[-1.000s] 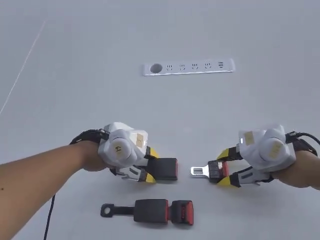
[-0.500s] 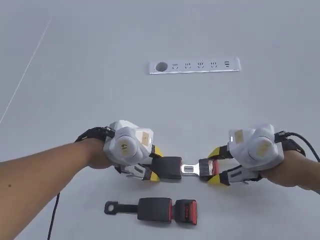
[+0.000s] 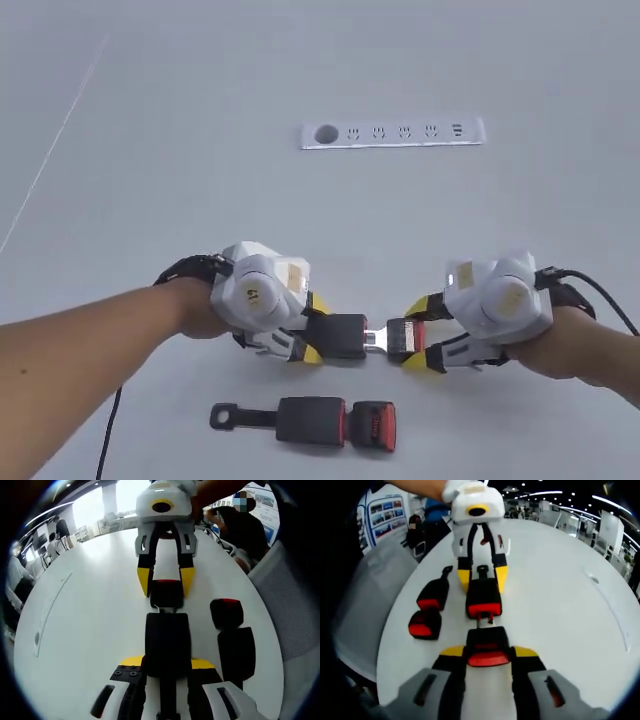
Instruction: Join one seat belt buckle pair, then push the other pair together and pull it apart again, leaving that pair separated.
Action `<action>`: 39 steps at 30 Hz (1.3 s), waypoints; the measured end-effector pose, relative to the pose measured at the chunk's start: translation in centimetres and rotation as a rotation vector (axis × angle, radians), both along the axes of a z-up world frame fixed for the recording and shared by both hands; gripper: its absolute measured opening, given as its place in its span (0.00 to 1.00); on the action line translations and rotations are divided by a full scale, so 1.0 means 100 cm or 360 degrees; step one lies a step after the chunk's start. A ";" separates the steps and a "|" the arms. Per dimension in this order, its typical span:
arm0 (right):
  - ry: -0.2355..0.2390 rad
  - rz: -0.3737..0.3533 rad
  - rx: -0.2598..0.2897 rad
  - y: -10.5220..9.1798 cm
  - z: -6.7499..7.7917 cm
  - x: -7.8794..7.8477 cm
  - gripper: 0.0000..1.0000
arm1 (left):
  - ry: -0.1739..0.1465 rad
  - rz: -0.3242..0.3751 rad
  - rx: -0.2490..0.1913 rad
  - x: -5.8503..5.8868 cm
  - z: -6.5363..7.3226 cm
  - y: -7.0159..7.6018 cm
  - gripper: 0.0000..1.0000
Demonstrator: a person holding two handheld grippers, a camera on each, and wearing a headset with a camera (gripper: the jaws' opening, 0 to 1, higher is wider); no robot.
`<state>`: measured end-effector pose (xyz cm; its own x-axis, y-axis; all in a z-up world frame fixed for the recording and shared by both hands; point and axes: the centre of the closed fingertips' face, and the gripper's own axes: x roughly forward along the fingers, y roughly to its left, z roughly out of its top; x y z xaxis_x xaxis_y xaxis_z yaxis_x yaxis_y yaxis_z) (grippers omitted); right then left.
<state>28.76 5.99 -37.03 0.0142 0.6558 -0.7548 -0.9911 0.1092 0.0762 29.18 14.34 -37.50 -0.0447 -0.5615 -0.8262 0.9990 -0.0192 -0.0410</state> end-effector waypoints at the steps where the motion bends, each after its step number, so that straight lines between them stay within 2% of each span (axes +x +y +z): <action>1: 0.0007 -0.0006 0.0007 -0.001 0.000 0.000 0.36 | -0.0001 -0.0003 -0.0001 0.000 0.000 0.000 0.32; 11: 0.0001 -0.0030 0.0035 0.003 -0.001 -0.001 0.35 | -0.0005 0.0003 0.0017 0.000 0.001 -0.001 0.32; 16: -0.0004 -0.0034 0.0048 0.015 0.000 -0.001 0.34 | -0.0004 0.0007 0.0023 0.000 0.001 -0.001 0.31; 28: 0.0004 -0.0085 0.0074 0.017 -0.001 0.001 0.33 | 0.0006 0.0031 0.0021 0.000 0.000 -0.001 0.31; 34: -0.0009 -0.0091 0.0044 0.018 -0.001 0.001 0.33 | 0.0010 0.0036 0.0019 0.000 0.000 -0.002 0.31; 39: -0.0051 -0.0071 0.0000 0.019 -0.002 0.001 0.34 | 0.0006 0.0031 0.0024 -0.001 0.000 -0.003 0.31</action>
